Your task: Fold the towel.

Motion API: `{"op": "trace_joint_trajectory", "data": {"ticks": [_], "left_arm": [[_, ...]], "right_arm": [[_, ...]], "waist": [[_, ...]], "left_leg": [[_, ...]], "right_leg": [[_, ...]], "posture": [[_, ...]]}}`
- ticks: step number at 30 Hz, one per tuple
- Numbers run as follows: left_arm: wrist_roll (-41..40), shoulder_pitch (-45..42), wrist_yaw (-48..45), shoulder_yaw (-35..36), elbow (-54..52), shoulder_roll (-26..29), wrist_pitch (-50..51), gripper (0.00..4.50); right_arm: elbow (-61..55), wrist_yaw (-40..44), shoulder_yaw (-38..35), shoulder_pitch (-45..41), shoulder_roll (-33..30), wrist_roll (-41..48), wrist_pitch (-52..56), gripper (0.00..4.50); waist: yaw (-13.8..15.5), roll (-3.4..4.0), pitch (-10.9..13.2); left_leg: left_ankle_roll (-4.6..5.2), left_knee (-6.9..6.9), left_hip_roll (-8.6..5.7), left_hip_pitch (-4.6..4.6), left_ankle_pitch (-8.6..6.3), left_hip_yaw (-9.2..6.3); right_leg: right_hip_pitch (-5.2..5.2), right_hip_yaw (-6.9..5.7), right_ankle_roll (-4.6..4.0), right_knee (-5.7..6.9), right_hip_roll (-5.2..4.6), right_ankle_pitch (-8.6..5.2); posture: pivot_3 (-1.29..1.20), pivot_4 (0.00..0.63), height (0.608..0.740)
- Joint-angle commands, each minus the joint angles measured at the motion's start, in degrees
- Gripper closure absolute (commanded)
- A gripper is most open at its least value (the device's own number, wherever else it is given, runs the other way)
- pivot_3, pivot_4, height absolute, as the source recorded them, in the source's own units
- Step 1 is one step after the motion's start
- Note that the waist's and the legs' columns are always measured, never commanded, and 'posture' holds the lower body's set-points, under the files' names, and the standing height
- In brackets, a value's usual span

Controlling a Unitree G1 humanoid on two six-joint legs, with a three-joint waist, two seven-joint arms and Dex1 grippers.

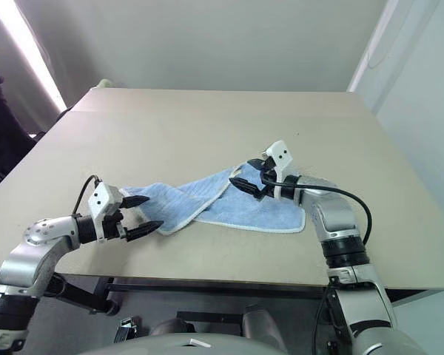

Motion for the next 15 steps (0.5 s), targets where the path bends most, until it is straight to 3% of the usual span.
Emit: {"op": "trace_joint_trajectory", "data": {"ticks": [1,9,15], "left_arm": [[2.67,-1.95,-1.75,-2.91,1.19,0.52,-2.31,0.01],[11.02,-3.28,-3.86,-10.64,4.25,0.56,-9.99,0.01],[13.18,-5.25,-4.24,-12.26,7.73,0.40,-10.54,0.01]], "right_arm": [[1.81,-3.08,-2.89,-3.12,0.46,-0.08,-1.09,0.00],[2.14,-4.88,-2.43,-2.88,0.28,-1.49,-2.05,0.00],[2.53,-6.12,-1.80,-2.17,-0.04,-3.61,-3.01,0.00]], "waist": [[-0.02,0.01,0.00],[0.01,0.02,0.00],[0.10,0.03,-0.01]], "left_leg": [[0.00,0.00,0.00,-0.01,0.00,0.00],[0.01,-0.02,0.01,-0.06,-0.01,0.02],[0.01,-0.01,0.01,-0.02,0.00,0.01]], "right_leg": [[-0.01,0.00,0.00,-0.01,0.00,0.00],[-0.03,0.01,0.00,-0.06,0.00,0.00],[0.00,0.00,0.00,-0.04,0.00,0.00]], "posture": [[0.00,0.000,0.716],[0.00,0.000,0.716],[0.00,0.000,0.716]]}}
